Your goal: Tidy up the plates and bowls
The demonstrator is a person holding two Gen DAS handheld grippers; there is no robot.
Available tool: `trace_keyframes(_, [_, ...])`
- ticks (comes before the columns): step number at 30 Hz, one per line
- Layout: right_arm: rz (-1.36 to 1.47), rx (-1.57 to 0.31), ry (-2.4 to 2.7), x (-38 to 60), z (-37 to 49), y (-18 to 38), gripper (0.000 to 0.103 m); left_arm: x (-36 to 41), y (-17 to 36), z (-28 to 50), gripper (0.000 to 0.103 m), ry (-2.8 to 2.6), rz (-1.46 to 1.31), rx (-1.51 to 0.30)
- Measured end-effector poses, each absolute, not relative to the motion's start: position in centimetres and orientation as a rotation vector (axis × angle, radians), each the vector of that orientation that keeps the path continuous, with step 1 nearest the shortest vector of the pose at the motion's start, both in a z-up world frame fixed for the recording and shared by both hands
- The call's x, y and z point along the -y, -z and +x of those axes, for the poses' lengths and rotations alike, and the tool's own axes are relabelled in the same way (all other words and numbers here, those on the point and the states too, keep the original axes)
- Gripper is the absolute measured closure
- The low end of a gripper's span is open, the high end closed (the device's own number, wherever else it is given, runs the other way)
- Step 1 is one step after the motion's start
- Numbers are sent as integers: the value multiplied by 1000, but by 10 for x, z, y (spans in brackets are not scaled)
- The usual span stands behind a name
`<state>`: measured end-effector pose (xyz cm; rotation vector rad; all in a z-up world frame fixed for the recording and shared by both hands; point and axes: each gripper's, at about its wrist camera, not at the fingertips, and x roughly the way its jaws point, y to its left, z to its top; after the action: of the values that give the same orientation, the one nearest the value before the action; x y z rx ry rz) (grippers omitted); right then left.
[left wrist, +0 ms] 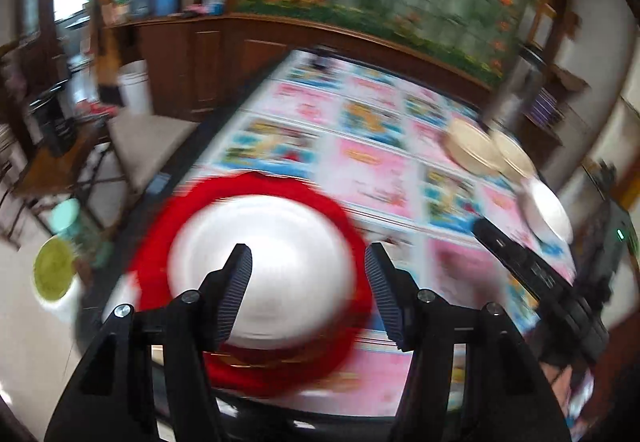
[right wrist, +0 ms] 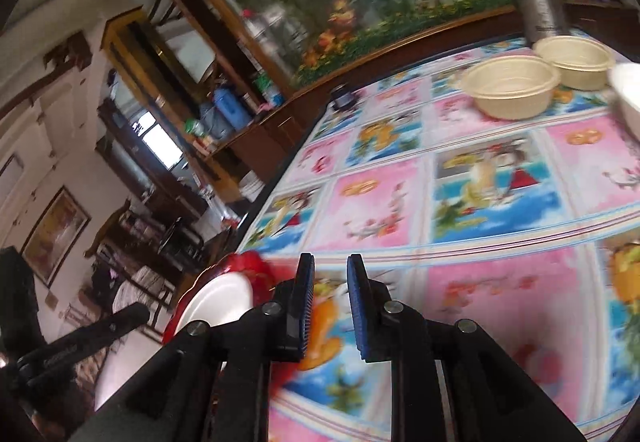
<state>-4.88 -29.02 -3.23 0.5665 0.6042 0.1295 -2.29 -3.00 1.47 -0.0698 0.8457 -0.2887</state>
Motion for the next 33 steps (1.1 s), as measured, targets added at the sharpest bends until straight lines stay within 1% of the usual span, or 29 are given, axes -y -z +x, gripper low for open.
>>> trace_keyframes(7, [645, -552, -2, 374, -76, 35, 83, 137, 9, -21, 45, 500, 32, -1005])
trace_keyframes(11, [691, -514, 93, 431, -99, 38, 76, 190, 24, -19, 45, 570, 59, -1092])
trace_keyframes(16, [785, -502, 153, 495, -115, 36, 74, 223, 27, -4, 45, 562, 36, -1127])
trace_keyframes(18, [813, -509, 121, 508, -105, 29, 73, 228, 20, 14, 45, 530, -15, -1108])
trace_keyframes(20, [815, -536, 74, 512, -83, 19, 64, 225, 13, 33, 45, 472, -68, -1086])
trace_keyframes(22, [830, -549, 27, 510, -56, 12, 61, 224, 1, 54, 45, 424, -132, -1047])
trace_keyframes(26, [844, -584, 32, 503, 2, 10, 60, 224, -11, 87, 45, 336, -156, -998])
trace_keyframes(28, [887, -591, 72, 503, 27, 13, 60, 225, -14, 103, 35, 308, -181, -988])
trace_keyframes(29, [915, -589, 90, 505, 37, 16, 60, 226, -15, 112, 33, 289, -195, -983])
trace_keyframes(30, [934, -590, 112, 507, 47, 20, 60, 229, -14, 123, 31, 277, -210, -978])
trace_keyframes(33, [943, -609, 195, 513, 61, 29, 60, 237, -4, 160, 32, 239, -254, -1010])
